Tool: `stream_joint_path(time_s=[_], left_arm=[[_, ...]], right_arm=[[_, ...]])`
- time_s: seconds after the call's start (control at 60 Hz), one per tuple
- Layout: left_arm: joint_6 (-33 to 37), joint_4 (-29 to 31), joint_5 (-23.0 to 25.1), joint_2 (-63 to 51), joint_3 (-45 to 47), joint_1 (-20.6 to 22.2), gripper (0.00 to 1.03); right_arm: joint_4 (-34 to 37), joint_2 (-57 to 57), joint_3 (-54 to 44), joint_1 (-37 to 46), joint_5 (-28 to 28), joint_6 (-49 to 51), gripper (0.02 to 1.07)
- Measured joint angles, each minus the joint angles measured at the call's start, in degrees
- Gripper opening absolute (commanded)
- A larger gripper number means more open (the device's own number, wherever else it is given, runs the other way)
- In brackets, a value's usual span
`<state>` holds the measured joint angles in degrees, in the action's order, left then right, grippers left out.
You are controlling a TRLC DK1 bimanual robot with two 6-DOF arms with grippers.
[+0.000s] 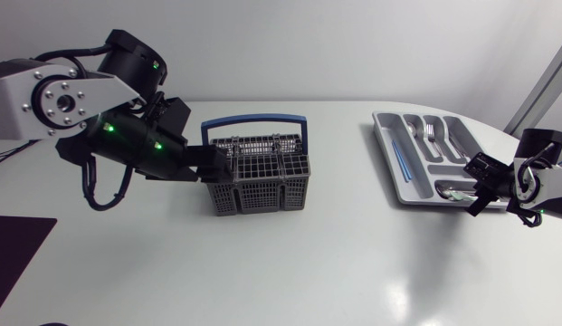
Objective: Unload the cutlery basket into the drawer organizer.
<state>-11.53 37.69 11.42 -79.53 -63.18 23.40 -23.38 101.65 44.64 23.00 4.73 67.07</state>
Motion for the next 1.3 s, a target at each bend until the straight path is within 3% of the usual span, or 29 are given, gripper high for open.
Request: stream_joint_path(time_s=[0.1,0.233,0.367,0.467,0.533,0.667,0.983,1.3], left_arm=[[0.20,0.04,0.00,0.96,0.48,0.00,0.99],[0.87,0.44,0.00,1.92,1.05,0.00,0.99],[1.07,0.92,0.00,2.49,2.47,0.00,0.99],[1.07,1.09,0.00,2.75,3.41,0.00,0.99],[1.07,1.09,0.00,2.84,3.76,0.00,0.99],[1.07,1.33,0.00,3.28,4.04,0.00,0.99],[2.91,1.44,0.02,4.26,6.01,-2.45,0.99],[5.33,1.46,0.00,4.28,8.94,-5.70,0.99]], right_arm=[[0.04,0.09,0.00,0.28,-1.14,0.35,0.10],[0.07,0.68,-0.02,0.72,-1.92,0.52,0.34],[0.13,2.12,-0.55,0.74,-2.54,0.52,0.50],[0.31,2.34,-1.75,0.74,-3.02,0.55,0.80],[-0.39,2.16,-1.86,0.76,-3.02,0.52,0.92],[0.87,0.44,-1.84,1.09,-4.00,0.09,0.98],[14.82,-12.61,0.28,1.18,-7.08,-9.05,1.00],[25.59,-22.56,0.68,-9.14,-7.54,-20.13,1.00]])
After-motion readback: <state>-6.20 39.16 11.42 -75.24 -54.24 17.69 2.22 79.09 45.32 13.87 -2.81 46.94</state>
